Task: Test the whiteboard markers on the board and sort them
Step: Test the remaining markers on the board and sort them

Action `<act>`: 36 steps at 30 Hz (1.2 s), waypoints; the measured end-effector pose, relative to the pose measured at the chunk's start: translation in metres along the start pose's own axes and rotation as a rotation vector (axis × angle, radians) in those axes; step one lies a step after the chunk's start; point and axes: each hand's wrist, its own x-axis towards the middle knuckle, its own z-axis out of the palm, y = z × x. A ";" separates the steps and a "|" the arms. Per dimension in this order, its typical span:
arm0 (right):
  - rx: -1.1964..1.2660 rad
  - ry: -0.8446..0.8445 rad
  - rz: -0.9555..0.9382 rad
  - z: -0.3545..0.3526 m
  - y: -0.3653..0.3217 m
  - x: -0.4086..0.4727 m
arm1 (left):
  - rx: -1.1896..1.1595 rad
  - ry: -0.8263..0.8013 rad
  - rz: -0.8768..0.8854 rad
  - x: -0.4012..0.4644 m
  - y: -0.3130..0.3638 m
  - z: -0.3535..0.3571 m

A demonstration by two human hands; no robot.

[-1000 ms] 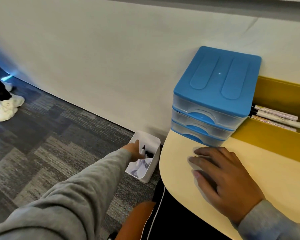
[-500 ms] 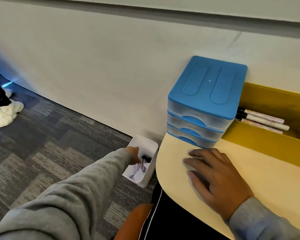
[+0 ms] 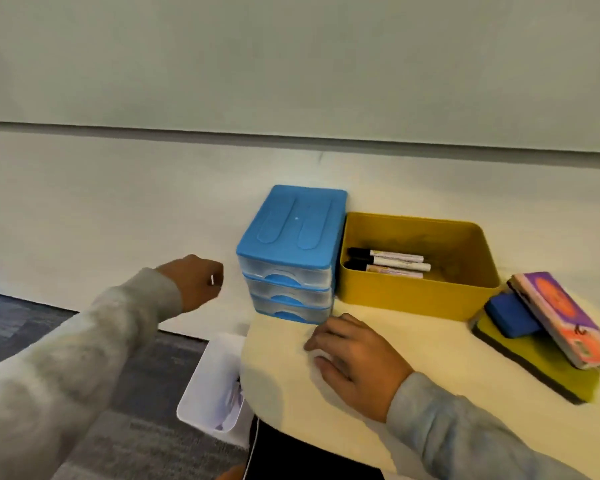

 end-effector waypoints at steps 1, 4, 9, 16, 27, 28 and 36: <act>0.015 0.008 0.014 -0.010 -0.001 -0.001 | -0.007 0.078 -0.022 -0.007 0.000 -0.019; 0.097 0.037 0.078 -0.053 -0.007 -0.003 | -0.099 0.388 0.002 -0.026 0.024 -0.075; 0.105 0.163 0.139 -0.125 -0.003 0.008 | -0.222 0.578 0.356 -0.035 0.103 -0.112; -0.123 -0.029 0.492 -0.161 0.061 0.044 | 0.049 0.418 0.489 -0.001 0.177 -0.086; -0.510 -0.469 0.656 -0.130 0.100 0.083 | 0.067 0.468 0.400 0.007 0.197 -0.076; -0.505 -0.472 0.667 -0.128 0.103 0.084 | 0.074 0.467 0.399 0.008 0.197 -0.076; -0.432 -0.488 0.612 -0.128 0.118 0.077 | 0.106 0.468 0.402 0.011 0.200 -0.077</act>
